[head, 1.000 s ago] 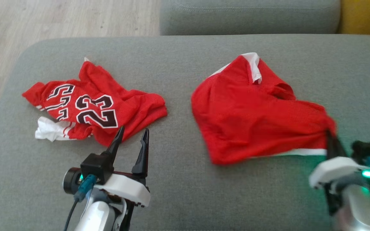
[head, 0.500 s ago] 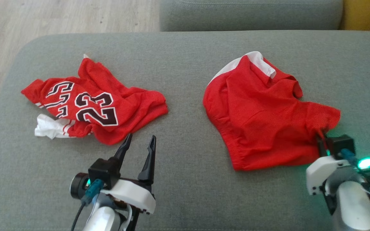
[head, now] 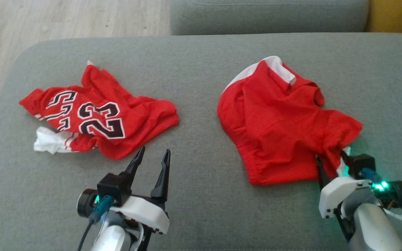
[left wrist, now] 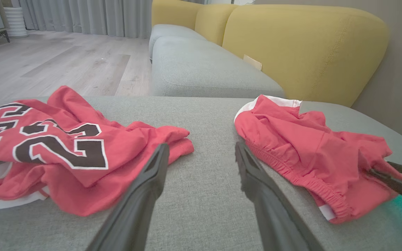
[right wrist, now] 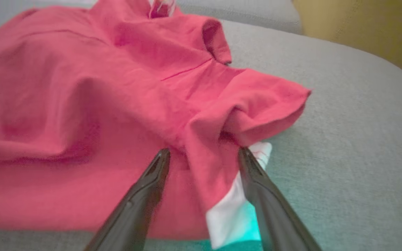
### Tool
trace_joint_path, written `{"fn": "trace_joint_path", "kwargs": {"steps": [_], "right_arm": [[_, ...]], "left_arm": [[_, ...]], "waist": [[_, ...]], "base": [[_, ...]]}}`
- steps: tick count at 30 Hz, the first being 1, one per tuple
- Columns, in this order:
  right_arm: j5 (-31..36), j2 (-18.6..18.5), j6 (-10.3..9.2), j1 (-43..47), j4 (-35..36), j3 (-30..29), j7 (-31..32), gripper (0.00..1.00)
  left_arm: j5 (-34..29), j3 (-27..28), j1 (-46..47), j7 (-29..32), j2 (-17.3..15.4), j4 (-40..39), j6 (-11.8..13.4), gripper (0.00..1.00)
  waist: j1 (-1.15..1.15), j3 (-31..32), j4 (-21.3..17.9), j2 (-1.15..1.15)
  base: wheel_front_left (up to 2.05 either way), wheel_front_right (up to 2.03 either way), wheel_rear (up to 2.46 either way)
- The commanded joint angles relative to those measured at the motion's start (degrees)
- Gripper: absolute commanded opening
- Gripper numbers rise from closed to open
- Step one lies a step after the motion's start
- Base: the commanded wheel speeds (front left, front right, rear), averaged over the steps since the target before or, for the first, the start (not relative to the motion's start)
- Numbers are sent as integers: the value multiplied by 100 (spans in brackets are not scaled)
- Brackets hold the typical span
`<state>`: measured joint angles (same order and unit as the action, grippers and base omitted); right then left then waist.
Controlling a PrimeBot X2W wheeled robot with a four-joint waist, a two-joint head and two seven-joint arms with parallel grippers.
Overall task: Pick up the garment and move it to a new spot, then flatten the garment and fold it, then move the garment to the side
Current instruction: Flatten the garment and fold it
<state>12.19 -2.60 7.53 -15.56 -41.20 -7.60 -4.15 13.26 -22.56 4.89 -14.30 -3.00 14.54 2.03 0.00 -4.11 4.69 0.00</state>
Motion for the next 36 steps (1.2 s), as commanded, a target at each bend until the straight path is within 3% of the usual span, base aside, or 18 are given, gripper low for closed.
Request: {"fn": "trace_joint_path", "kwargs": {"steps": [1,10,19,24,29,36], "right_arm": [[-121,-28,-4,-52,214,154,-112,100],[-1173,-28,-4,375,1115,321,-473,100],[-2071,-28,-4,951,1900,225,-720,100],[-2679,-28,-4,751,1653,193,-685,100],[-3087,-28,-4,252,973,80,-519,100],[-3276,-28,-4,-281,49,80,-353,100]], "left_arm": [[1,218,178,-70,12,-177,25,100],[17,260,185,-70,13,-292,51,100],[40,248,210,-70,13,-417,68,100],[28,181,248,-70,13,-434,35,100],[1,146,310,-70,13,-382,-6,100],[-22,151,361,-70,13,-333,-34,100]], "waist": [[0,27,-89,0],[0,92,-524,0],[0,79,-682,0],[0,-34,-633,0],[0,-158,-480,0],[0,-262,-319,0]], "base": [[0,0,0],[0,0,0],[0,0,0],[0,0,0],[0,0,0],[0,0,0]]}}
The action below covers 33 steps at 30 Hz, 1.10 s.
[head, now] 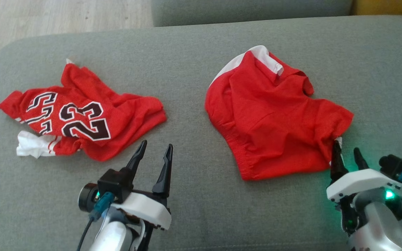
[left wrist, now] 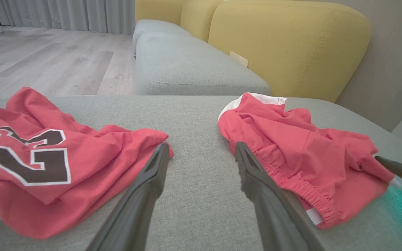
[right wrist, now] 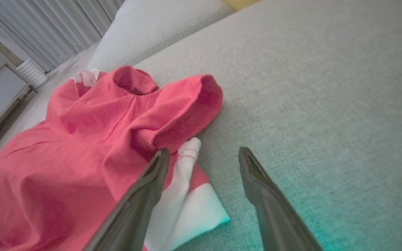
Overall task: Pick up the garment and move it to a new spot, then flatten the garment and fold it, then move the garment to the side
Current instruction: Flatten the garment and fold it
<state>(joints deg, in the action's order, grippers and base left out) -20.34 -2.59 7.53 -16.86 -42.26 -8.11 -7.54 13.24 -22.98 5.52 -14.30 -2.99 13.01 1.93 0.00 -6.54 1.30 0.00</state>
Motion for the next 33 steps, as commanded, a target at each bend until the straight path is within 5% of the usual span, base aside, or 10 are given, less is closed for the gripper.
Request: {"fn": "trace_joint_path", "kwargs": {"steps": [1,13,14,15,17,25,33], "right_arm": [[11,-29,-4,-221,18,119,-27,100],[92,-29,-4,-869,-1056,234,-390,100],[134,-29,-4,-905,-1111,244,-423,93],[174,-29,-4,-937,-1160,248,-456,56],[238,-29,-4,-991,-1244,252,-514,0],[771,-29,-4,-1033,-1311,-140,-692,0],[1742,-32,-4,-921,-739,-1795,-734,0]], "left_arm": [[-24,194,302,-70,12,-176,-28,100],[-46,193,324,-70,12,-148,-33,100],[-45,192,326,-70,12,-143,-32,100],[-44,191,328,-70,12,-137,-32,100],[-40,193,327,-70,12,-125,-29,100],[0,180,305,-70,12,-95,8,100],[38,155,294,-70,12,-132,21,100]], "waist": [[0,-29,38,0],[0,-109,108,0],[0,-109,106,0],[0,-109,103,0],[0,-103,93,0],[0,-23,6,0],[0,-4,-106,0]], "base": [[0,0,0],[0,0,0],[0,0,0],[0,0,0],[0,0,0],[0,0,0],[0,0,0]]}}
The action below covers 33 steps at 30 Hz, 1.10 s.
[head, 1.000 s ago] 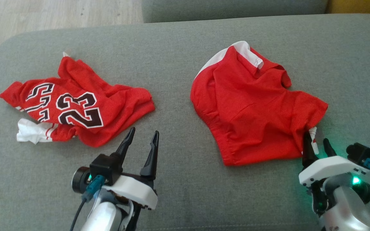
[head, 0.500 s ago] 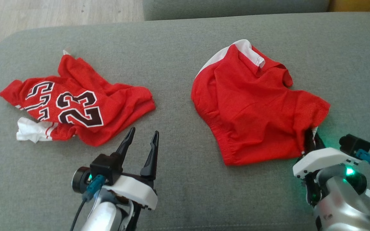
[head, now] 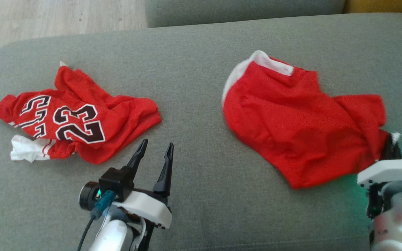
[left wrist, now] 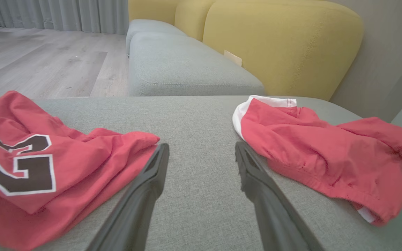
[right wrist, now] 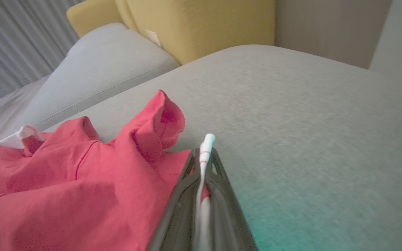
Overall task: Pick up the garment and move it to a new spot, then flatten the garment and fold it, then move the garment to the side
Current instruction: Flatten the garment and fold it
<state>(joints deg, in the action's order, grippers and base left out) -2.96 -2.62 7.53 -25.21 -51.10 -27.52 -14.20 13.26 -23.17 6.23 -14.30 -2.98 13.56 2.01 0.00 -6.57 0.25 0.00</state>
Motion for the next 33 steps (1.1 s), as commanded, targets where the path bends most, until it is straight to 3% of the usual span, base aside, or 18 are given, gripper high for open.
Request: {"fn": "trace_joint_path", "kwargs": {"steps": [1,3,4,5,11,15,24,33], "right_arm": [[18,-28,-4,-115,137,8,-66,0],[93,-27,-4,-221,63,-207,-64,40],[110,-27,-4,-260,37,-292,-65,91],[150,-27,-4,-292,15,-382,-66,100],[527,-27,-4,-381,239,-499,-76,100],[556,-26,-4,-235,841,-156,-78,100],[-473,-26,-4,1087,2229,2144,-79,100],[-724,-26,-4,2096,2608,3374,69,100]], "left_arm": [[43,161,230,-70,11,-187,13,100],[62,133,251,-70,11,-182,22,100],[66,126,256,-70,11,-180,25,100],[71,119,262,-70,11,-176,26,100],[97,83,273,-70,11,-150,18,100],[96,95,261,-70,11,-136,17,100],[87,157,173,-70,11,-140,27,100],[91,153,53,-70,11,-150,42,100]], "waist": [[0,-2,-5,0],[0,-5,-19,0],[0,-6,-22,0],[0,-6,-22,0],[0,20,9,0],[0,67,35,0],[0,255,5,0],[0,426,1,0]], "base": [[0,0,0],[0,0,0],[0,0,0],[0,0,0],[0,0,0],[0,0,0],[0,0,0],[0,0,0]]}}
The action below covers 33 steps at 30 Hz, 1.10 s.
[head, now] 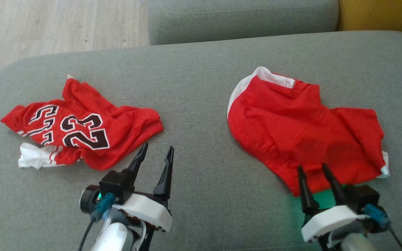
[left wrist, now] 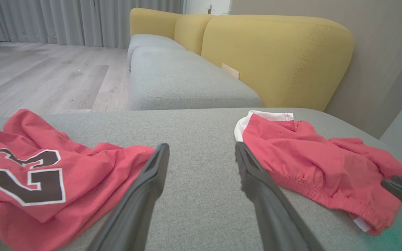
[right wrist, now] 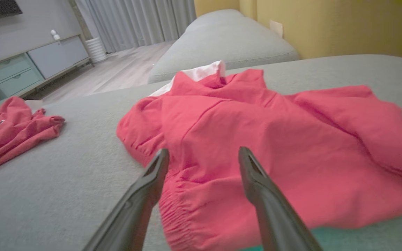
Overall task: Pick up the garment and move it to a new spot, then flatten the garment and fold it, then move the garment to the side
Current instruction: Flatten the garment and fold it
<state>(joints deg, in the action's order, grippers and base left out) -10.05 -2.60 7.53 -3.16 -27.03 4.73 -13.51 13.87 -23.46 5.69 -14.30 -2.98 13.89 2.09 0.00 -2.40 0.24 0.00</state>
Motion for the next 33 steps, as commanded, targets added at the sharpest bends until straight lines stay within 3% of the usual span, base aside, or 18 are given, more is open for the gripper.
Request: {"fn": "trace_joint_path", "kwargs": {"steps": [1,6,17,19,33], "right_arm": [[-13,-28,-4,-65,215,216,40,100],[248,-28,-4,22,180,444,362,100],[629,-28,-4,-262,-391,321,822,100],[540,-28,-4,-348,-516,328,851,0],[-600,-28,-4,-1287,-732,1291,685,0]], "left_arm": [[27,183,99,-70,11,-184,33,100],[5,168,75,-70,11,-197,33,100],[-14,81,120,-70,11,-188,4,100],[-13,76,132,-70,11,-184,1,100],[36,19,233,-70,11,-174,7,100]], "waist": [[0,21,4,0],[0,20,44,0],[0,-140,277,0],[0,-163,318,0],[0,-299,528,0]], "base": [[0,0,0],[0,0,0],[0,0,0],[0,0,0],[0,0,0]]}}
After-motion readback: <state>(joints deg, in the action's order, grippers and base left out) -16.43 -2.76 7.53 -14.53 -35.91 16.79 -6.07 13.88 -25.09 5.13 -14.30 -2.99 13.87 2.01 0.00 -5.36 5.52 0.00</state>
